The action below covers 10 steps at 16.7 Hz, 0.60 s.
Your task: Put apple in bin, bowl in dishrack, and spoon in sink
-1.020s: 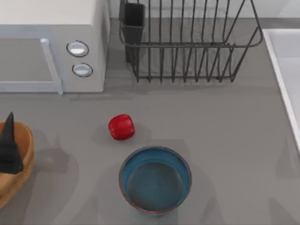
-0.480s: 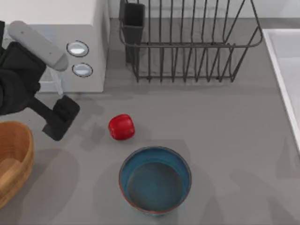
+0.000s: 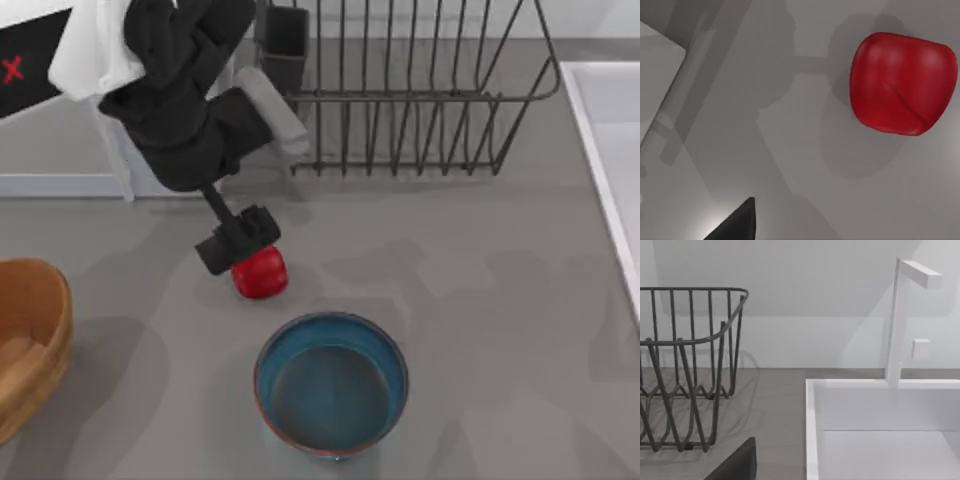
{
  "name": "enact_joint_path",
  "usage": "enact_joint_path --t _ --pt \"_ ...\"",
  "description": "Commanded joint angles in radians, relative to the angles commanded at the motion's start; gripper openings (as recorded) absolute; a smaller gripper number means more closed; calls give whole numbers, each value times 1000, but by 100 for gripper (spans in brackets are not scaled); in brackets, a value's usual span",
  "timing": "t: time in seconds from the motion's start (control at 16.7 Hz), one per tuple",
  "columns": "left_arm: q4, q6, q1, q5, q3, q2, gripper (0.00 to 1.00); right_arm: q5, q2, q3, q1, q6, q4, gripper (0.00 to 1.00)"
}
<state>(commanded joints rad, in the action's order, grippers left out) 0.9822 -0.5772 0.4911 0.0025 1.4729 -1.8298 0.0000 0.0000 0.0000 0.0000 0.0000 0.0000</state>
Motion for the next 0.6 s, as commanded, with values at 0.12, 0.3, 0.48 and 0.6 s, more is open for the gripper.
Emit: enact_joint_path --t 0.12,0.3,0.48,0.6 --pt "87 -28 16 9 120 -130 100 0 0 0 0 0 0 100" --pt "192 -56 28 24 268 -284 100 0 0 0 0 0 0 100" --pt "265 -70 30 38 374 -376 100 0 0 0 0 0 0 100" --pt "294 -74 30 45 417 -411 100 0 0 0 0 0 0 100"
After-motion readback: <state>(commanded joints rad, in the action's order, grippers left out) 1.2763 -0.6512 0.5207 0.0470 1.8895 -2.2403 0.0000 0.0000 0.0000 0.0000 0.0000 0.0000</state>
